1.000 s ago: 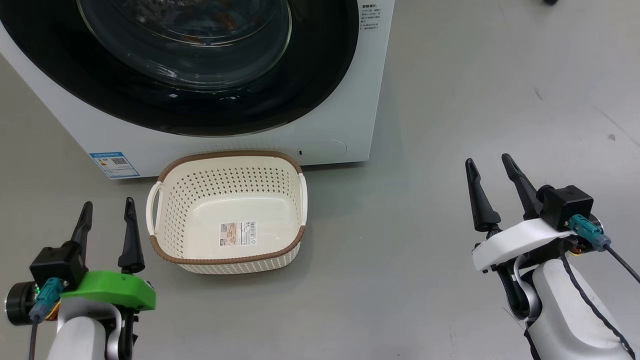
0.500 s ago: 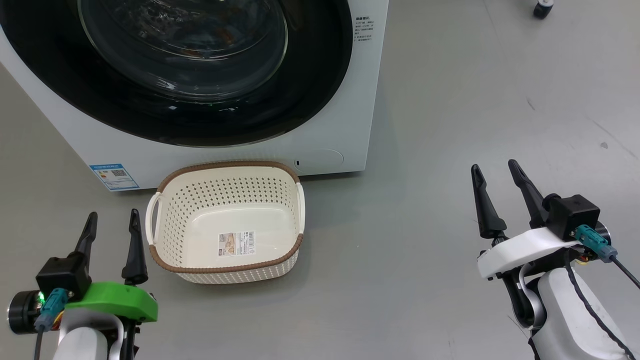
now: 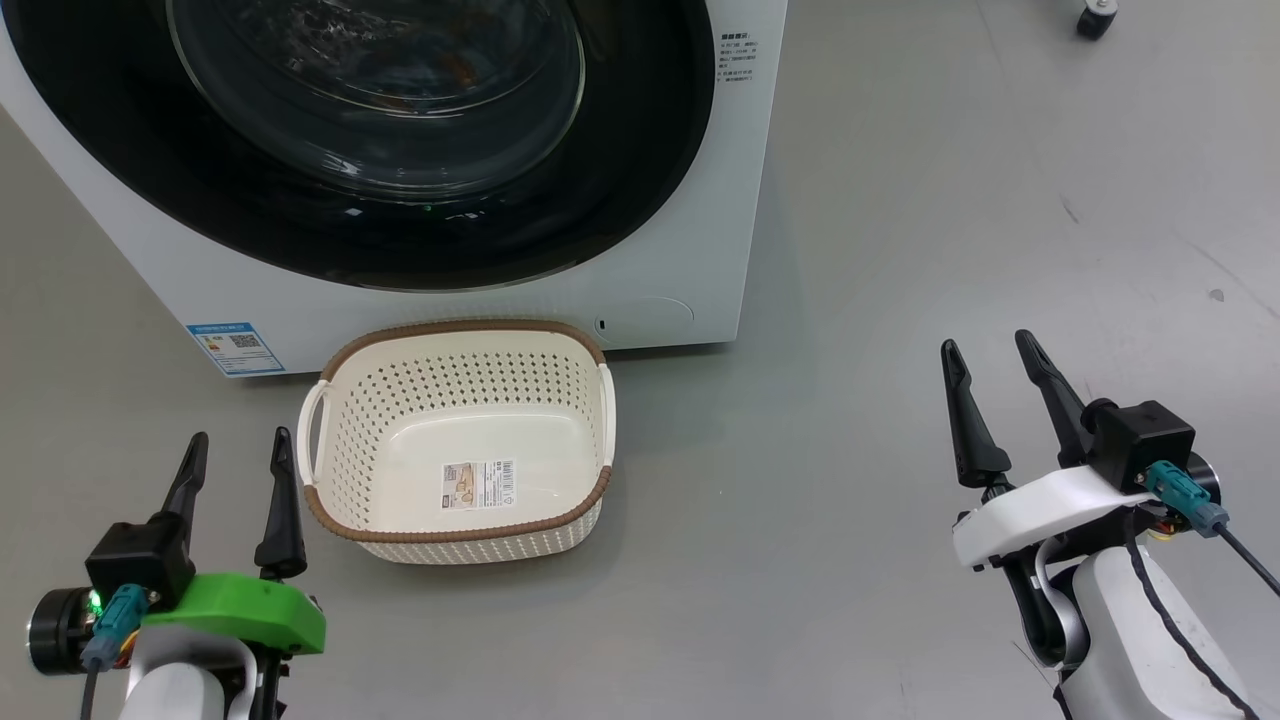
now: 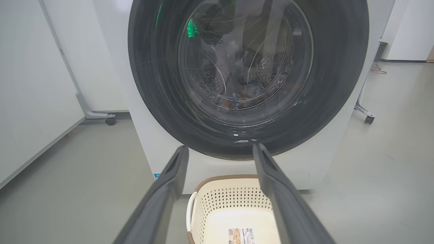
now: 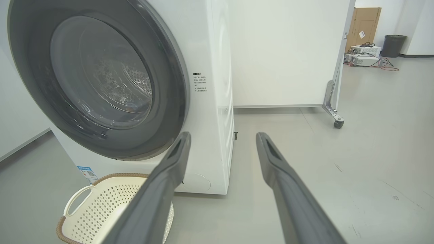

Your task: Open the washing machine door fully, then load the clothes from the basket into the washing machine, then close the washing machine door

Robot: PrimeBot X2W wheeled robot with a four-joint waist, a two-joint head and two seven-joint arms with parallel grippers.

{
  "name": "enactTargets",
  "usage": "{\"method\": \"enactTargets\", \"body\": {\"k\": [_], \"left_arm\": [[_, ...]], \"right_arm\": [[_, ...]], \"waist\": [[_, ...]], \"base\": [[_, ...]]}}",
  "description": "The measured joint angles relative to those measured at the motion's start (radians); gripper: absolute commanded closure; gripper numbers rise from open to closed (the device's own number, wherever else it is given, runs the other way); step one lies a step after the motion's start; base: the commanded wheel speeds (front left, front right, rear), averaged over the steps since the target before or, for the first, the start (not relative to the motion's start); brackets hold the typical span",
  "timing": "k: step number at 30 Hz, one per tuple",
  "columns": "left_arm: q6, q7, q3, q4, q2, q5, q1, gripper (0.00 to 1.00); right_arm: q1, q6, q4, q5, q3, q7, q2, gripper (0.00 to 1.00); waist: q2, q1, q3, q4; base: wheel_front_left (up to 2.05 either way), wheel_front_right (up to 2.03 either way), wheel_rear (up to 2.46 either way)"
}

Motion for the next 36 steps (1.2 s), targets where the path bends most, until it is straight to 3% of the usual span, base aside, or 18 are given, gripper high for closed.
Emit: {"method": "enactTargets", "body": {"k": [36], "left_arm": [[0.000, 0.000, 0.005, -0.010, -0.013, 0.000, 0.007, 0.00]], "right_arm": [[0.020, 0.010, -0.002, -0.044, -0.025, 0.000, 0.023, 0.00]], "waist": [[0.0000, 0.0000, -0.007, 0.020]], "base": [[0.00, 0.00, 0.00]]}}
